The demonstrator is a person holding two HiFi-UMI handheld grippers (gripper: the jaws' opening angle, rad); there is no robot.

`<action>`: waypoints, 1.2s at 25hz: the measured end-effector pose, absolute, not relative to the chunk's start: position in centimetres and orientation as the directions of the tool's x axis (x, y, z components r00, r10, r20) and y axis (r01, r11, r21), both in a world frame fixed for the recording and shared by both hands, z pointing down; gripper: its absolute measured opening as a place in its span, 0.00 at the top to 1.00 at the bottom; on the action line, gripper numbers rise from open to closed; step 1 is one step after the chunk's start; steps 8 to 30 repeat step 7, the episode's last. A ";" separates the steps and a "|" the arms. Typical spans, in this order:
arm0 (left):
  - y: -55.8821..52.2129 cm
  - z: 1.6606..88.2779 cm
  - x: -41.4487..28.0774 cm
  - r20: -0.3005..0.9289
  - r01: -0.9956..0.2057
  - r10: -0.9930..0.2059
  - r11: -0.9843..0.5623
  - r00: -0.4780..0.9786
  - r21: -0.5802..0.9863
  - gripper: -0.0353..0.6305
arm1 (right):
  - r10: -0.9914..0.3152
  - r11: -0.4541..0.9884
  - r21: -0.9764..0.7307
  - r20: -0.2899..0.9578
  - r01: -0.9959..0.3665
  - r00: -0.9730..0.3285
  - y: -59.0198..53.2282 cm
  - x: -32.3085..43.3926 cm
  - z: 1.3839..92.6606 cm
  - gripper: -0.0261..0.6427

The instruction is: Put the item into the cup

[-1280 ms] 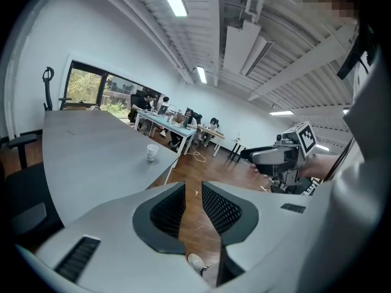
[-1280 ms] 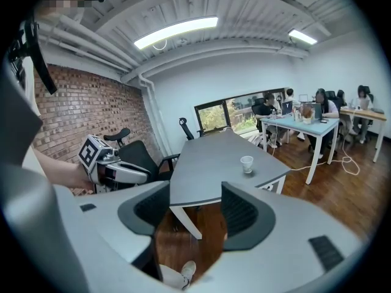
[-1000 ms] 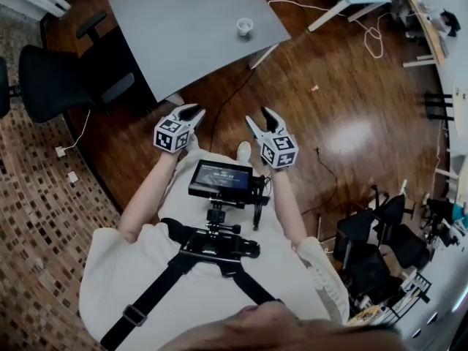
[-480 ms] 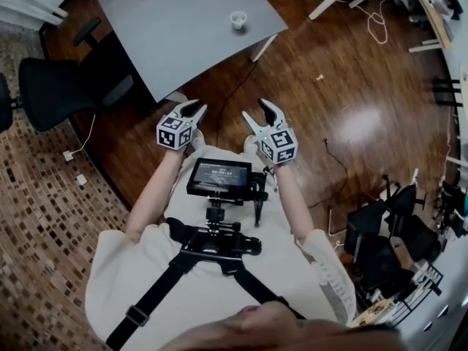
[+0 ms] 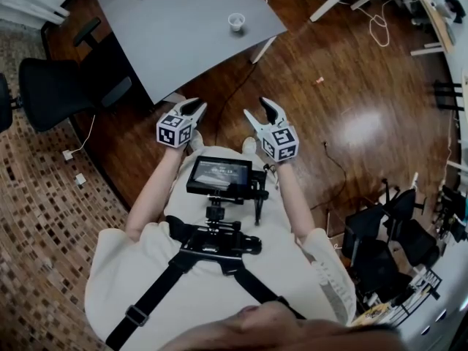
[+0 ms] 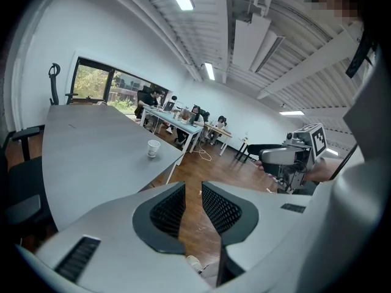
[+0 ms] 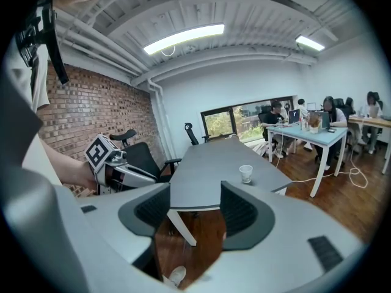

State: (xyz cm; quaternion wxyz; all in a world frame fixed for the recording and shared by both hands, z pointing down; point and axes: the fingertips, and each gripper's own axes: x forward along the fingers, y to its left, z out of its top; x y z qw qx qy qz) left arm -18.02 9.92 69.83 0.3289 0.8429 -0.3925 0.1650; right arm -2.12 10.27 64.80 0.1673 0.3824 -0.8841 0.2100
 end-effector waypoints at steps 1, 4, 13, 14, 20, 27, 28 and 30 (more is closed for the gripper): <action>9.8 69.7 -17.9 0.534 -0.770 -0.555 -0.477 0.638 0.424 0.82 | -0.605 0.621 -0.241 0.457 -0.746 -0.652 10.2 -2.1 64.7 0.55; 9.8 69.7 -17.7 0.533 -0.768 -0.553 -0.480 0.641 0.425 0.82 | -0.607 0.622 -0.233 0.459 -0.747 -0.649 10.1 -1.9 64.8 0.55; 10.0 70.0 -17.5 0.537 -0.766 -0.546 -0.481 0.643 0.427 0.82 | -0.609 0.620 -0.230 0.461 -0.750 -0.645 10.1 -1.8 65.0 0.55; 10.0 70.0 -17.5 0.537 -0.766 -0.546 -0.481 0.643 0.427 0.82 | -0.609 0.620 -0.230 0.461 -0.750 -0.645 10.1 -1.8 65.0 0.55; 10.0 70.0 -17.5 0.537 -0.766 -0.546 -0.481 0.643 0.427 0.82 | -0.609 0.620 -0.230 0.461 -0.750 -0.645 10.1 -1.8 65.0 0.55; 10.0 70.0 -17.5 0.537 -0.766 -0.546 -0.481 0.643 0.427 0.82 | -0.609 0.620 -0.230 0.461 -0.750 -0.645 10.1 -1.8 65.0 0.55; 10.0 70.0 -17.5 0.537 -0.766 -0.546 -0.481 0.643 0.427 0.82 | -0.609 0.620 -0.230 0.461 -0.750 -0.645 10.1 -1.8 65.0 0.55; 10.0 70.0 -17.5 0.537 -0.766 -0.546 -0.481 0.643 0.427 0.82 | -0.609 0.620 -0.230 0.461 -0.750 -0.645 10.1 -1.8 65.0 0.55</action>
